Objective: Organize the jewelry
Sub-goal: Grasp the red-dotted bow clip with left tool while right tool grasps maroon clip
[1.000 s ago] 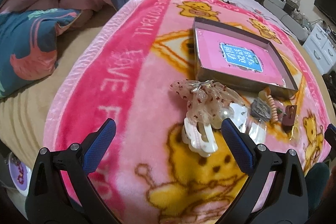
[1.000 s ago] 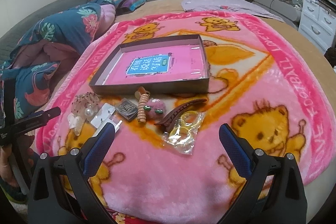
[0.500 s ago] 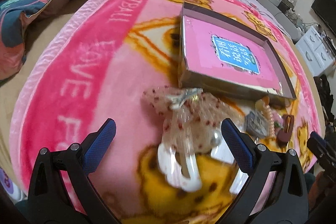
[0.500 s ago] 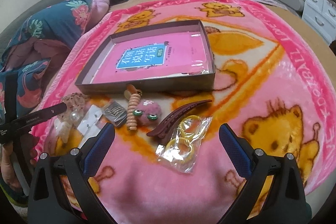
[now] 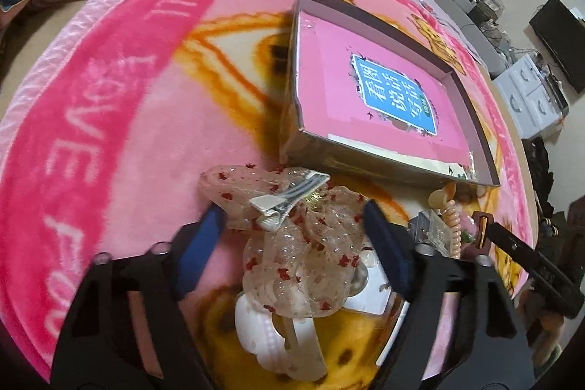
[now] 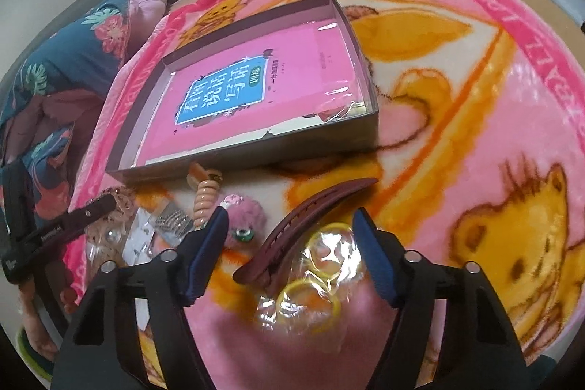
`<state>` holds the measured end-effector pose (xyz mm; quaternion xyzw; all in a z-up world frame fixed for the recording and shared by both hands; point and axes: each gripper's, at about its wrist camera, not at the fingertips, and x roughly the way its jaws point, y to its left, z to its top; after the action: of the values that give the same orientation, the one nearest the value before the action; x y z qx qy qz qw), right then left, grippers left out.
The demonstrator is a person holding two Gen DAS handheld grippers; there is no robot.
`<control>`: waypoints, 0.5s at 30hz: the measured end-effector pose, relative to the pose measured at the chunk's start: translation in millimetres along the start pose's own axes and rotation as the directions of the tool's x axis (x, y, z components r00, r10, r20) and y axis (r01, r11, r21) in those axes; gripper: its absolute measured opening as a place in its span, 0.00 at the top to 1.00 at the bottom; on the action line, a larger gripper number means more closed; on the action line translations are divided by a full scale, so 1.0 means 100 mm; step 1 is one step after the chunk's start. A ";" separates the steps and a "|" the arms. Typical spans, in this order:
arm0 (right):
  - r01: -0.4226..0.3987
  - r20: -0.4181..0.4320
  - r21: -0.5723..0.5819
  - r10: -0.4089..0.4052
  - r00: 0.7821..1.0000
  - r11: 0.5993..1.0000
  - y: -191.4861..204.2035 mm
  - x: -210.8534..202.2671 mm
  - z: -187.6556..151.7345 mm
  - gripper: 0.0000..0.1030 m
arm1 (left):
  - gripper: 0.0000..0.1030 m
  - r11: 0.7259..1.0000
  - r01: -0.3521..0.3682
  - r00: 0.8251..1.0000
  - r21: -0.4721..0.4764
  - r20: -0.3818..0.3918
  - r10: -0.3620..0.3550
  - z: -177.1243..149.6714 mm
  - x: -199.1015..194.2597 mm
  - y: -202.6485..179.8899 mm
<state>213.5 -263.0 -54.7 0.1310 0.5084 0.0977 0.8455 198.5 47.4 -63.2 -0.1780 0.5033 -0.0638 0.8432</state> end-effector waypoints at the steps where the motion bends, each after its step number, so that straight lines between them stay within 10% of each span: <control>1: -0.001 -0.002 0.006 0.001 1.000 1.000 -0.01 0.02 0.01 0.40 | 0.44 1.000 0.001 1.000 0.000 0.002 -0.001 0.00 0.00 0.00; 5: -0.019 -0.023 0.058 0.020 1.000 0.998 -0.11 0.10 0.08 0.53 | 0.69 1.000 0.019 1.000 0.005 0.016 -0.019 0.01 -0.04 0.01; 15: -0.096 0.012 0.093 0.095 0.995 0.991 -0.21 0.05 0.09 0.84 | 0.85 0.998 0.036 0.994 0.047 0.098 -0.040 0.02 -0.32 -0.03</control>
<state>224.4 -282.7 -61.2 0.1948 0.5023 0.1136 0.8347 184.8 53.9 -35.0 -0.1712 0.4557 -0.0825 0.8696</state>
